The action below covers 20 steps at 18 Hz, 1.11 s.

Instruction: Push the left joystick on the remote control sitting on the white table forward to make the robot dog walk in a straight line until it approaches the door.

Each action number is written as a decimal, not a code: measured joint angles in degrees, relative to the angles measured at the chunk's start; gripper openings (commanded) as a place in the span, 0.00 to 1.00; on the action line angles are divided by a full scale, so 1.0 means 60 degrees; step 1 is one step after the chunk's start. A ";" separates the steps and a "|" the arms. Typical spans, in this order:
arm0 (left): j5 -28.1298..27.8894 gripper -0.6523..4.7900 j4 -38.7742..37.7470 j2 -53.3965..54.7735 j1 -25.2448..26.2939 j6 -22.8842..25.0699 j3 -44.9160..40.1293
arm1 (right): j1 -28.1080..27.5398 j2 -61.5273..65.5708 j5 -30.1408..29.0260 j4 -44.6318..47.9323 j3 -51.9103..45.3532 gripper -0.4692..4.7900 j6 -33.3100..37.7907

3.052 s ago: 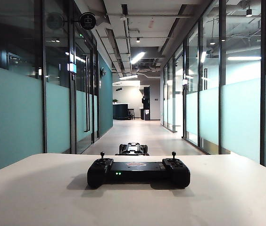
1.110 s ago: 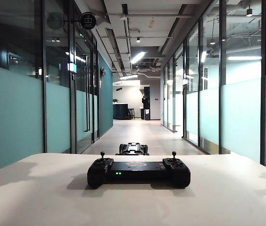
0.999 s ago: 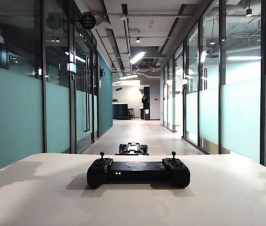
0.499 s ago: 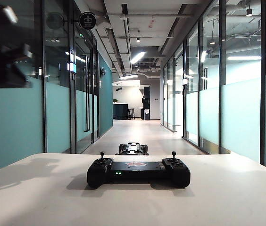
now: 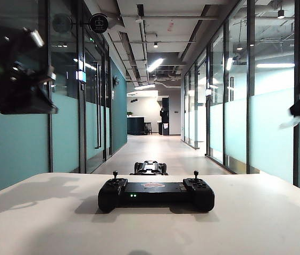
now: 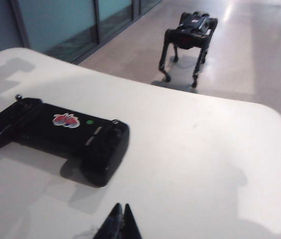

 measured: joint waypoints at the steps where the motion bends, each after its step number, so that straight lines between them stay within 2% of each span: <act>1: 0.0146 0.11 0.0000 0.0215 -0.0051 0.0000 0.0124 | 0.0080 0.0568 -0.0007 0.0466 0.0000 0.08 0.0000; 6: 0.0860 0.11 -0.0018 0.1093 -0.0332 0.0004 0.0674 | 0.0157 0.3279 -0.0018 0.2473 0.0393 0.08 0.0102; 9: 0.1115 0.11 -0.0018 0.1592 -0.0419 0.0004 0.1031 | 0.0157 0.4648 -0.0251 0.3173 0.0976 0.08 0.0186; 18: 0.1275 0.11 -0.0007 0.2302 -0.0525 0.0015 0.1377 | 0.0852 0.7340 -0.0448 0.3810 0.2364 0.08 0.0230; 20: 0.1271 0.11 -0.0004 0.2404 -0.0525 0.0058 0.1377 | 0.0965 0.8109 -0.0433 0.3821 0.2809 0.08 0.0583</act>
